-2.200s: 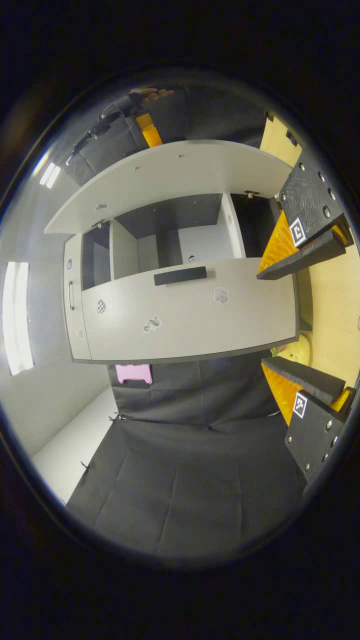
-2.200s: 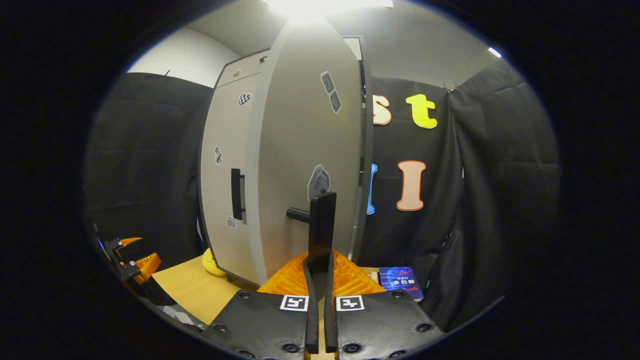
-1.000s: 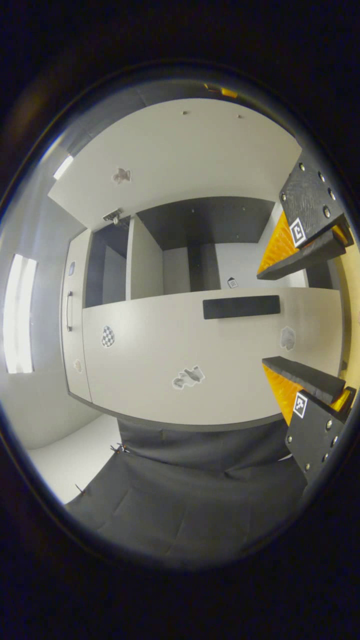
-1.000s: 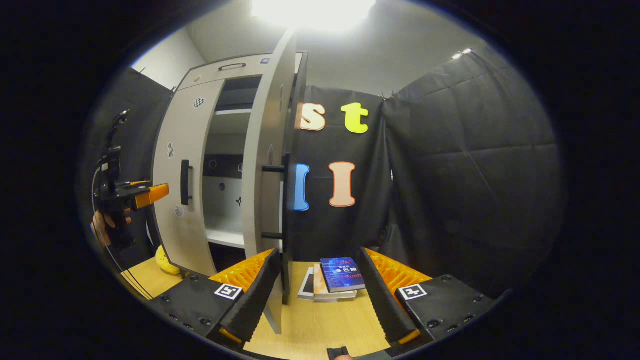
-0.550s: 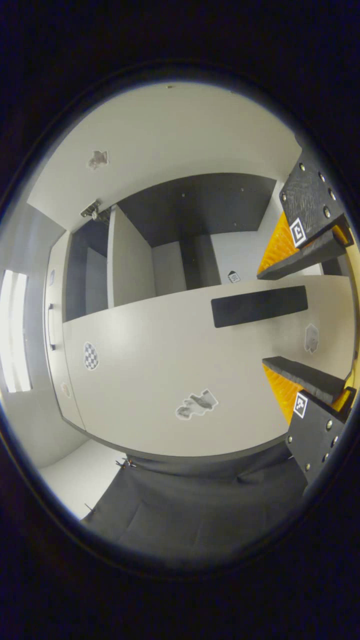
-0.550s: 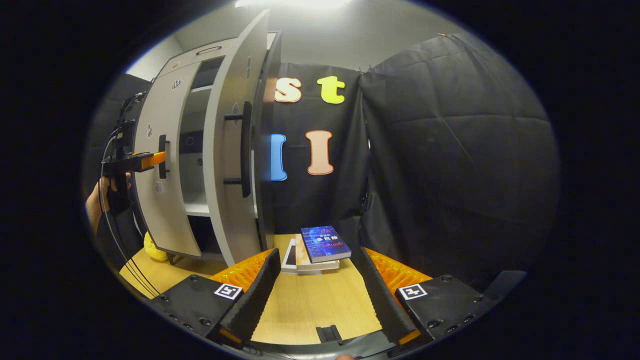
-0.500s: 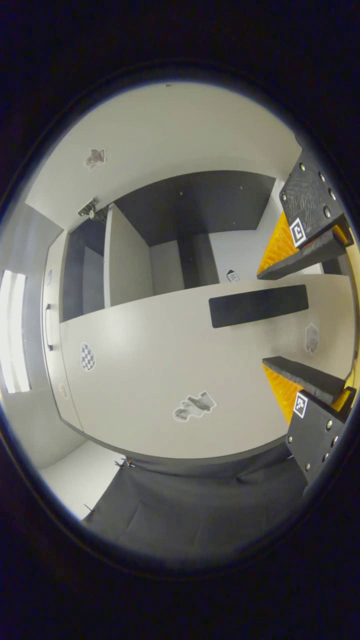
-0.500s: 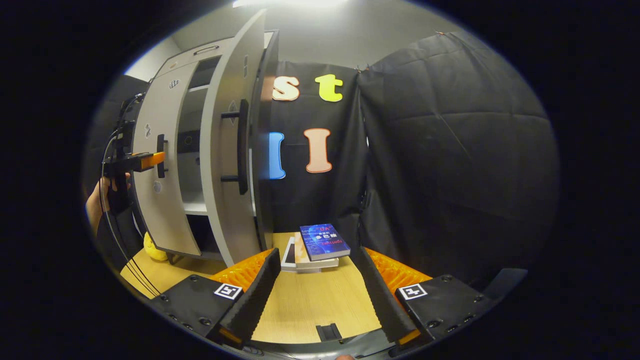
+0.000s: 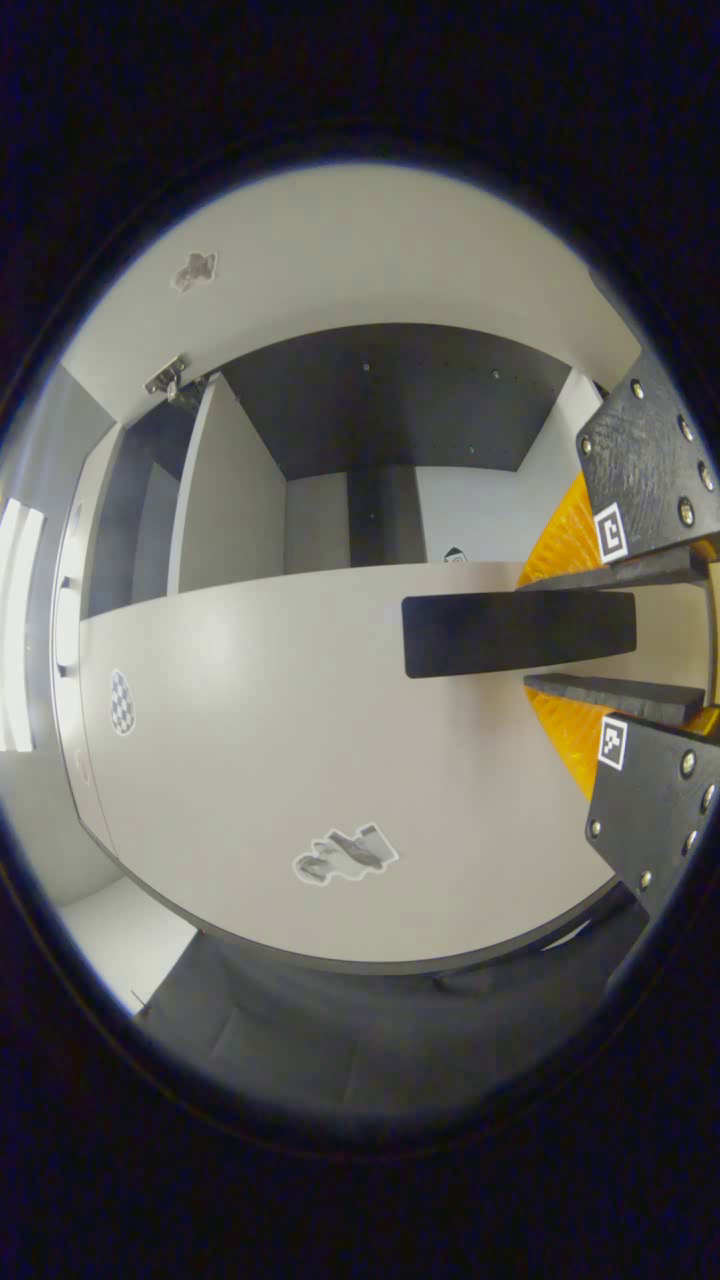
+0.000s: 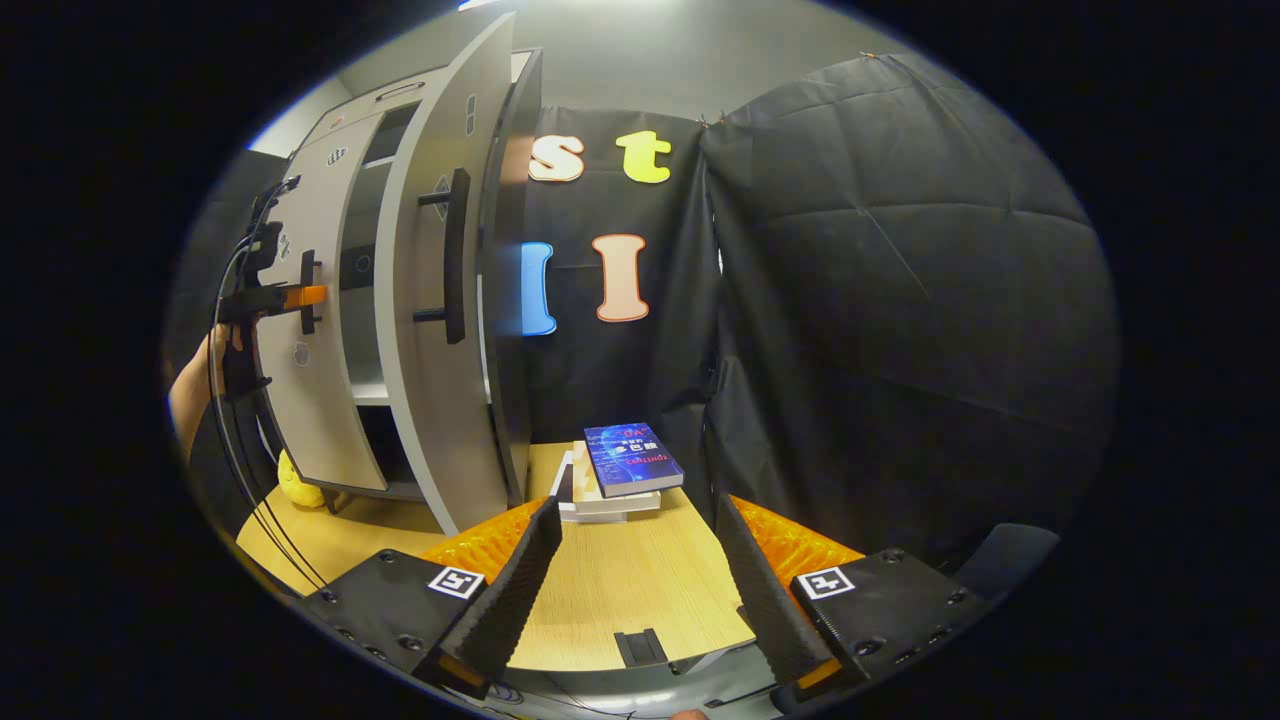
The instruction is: Open the right door of the double-door shoe cabinet with the right hand, and open the left door with the left hand.
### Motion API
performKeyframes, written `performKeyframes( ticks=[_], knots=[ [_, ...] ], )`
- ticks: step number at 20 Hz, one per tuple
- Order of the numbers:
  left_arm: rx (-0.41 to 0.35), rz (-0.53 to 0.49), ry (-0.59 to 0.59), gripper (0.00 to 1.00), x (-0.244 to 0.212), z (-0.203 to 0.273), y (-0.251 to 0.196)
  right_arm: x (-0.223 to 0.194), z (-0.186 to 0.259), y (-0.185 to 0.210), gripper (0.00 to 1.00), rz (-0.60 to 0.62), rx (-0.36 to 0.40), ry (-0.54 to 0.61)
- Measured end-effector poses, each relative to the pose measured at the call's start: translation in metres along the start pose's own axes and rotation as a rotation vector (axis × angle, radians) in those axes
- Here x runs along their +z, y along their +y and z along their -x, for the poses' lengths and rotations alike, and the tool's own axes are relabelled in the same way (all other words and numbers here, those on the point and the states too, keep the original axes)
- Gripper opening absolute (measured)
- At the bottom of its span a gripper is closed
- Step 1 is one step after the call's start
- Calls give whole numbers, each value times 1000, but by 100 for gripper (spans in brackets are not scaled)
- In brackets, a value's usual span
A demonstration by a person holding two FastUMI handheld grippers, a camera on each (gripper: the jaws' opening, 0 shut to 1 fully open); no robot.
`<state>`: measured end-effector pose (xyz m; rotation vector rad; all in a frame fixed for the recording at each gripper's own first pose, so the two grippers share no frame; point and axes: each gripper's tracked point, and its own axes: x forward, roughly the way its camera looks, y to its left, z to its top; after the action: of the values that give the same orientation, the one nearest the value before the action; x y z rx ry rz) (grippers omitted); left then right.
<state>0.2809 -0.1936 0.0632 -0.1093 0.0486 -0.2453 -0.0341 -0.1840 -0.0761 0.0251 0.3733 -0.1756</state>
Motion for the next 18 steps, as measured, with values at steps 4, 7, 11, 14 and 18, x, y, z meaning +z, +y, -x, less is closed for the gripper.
performKeyframes(
  ticks=[4,7,11,14,18],
  knots=[
    [4,-20,26,25,-5,-5,2,4,-1,-1,98,-4,14,-13],
    [-12,2,42,16,-6,-3,1,11,-7,2,98,-5,31,-24],
    [-49,-13,64,10,-9,8,1,19,-10,6,98,-1,47,-46],
    [-67,-11,77,10,-9,12,5,21,-7,15,98,-2,70,-55],
    [-84,-3,79,11,-11,24,10,29,-5,29,97,-9,93,-83]
  ],
)
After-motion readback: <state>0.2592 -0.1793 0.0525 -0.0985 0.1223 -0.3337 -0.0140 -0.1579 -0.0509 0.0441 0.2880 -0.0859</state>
